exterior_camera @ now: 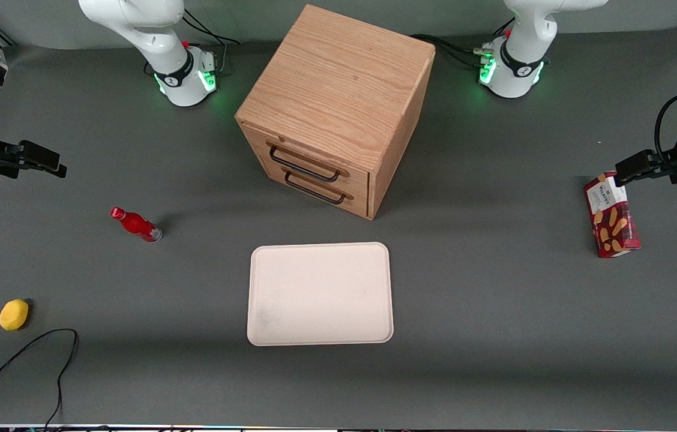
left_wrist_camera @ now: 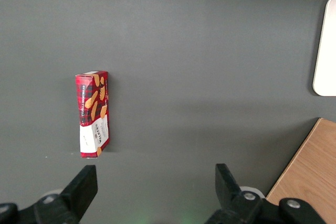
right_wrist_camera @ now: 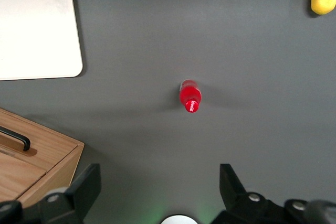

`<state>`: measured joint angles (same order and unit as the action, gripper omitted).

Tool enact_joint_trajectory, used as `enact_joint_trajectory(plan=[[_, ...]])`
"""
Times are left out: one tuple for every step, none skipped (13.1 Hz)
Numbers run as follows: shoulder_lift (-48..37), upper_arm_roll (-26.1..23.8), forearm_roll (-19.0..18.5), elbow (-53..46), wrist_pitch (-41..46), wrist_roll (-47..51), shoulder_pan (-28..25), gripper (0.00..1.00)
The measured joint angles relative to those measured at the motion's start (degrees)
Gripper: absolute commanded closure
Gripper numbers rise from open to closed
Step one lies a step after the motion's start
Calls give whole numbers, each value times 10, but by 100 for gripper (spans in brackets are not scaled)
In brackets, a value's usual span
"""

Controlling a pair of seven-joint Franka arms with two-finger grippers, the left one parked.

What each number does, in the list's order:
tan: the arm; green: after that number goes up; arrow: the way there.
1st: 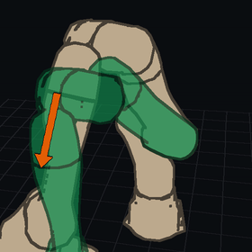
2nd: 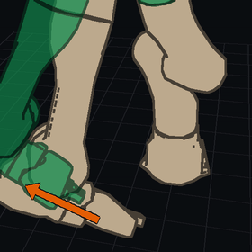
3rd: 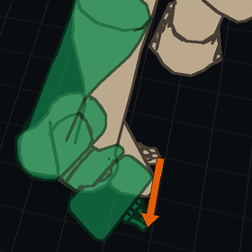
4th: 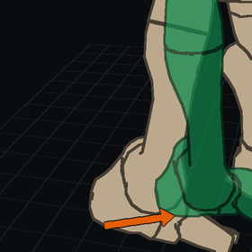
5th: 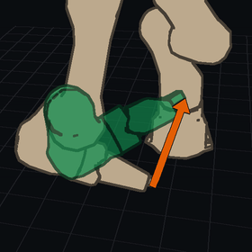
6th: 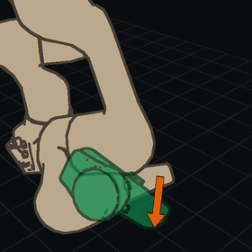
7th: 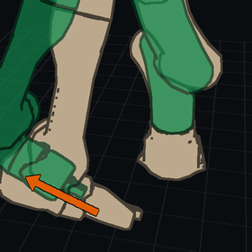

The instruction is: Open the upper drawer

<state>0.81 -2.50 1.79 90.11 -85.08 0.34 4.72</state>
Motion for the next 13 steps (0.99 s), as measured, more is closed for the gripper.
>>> enact_joint_trajectory(plan=[[0, 0, 0, 0, 0, 0, 0, 0], [0, -1, 0, 0, 1, 0, 0, 0], [0, -1, 0, 0, 1, 0, 0, 0], [0, -2, 0, 0, 1, 0, -1, 0], [0, -2, 0, 0, 1, 0, -1, 0], [0, -2, 0, 0, 1, 0, -1, 0], [1, -2, 1, -1, 1, 0, -1, 0], [3, -2, 1, -3, 1, 0, -1, 0], [5, -2, 1, -6, 1, 0, -1, 0], [9, -3, 1, -11, 1, 0, -1, 0], [12, -3, 2, -14, 1, 0, -2, 0], [14, -4, 6, -17, 1, 0, -3, 0], [15, -6, 12, -18, 1, 0, -5, 0]])
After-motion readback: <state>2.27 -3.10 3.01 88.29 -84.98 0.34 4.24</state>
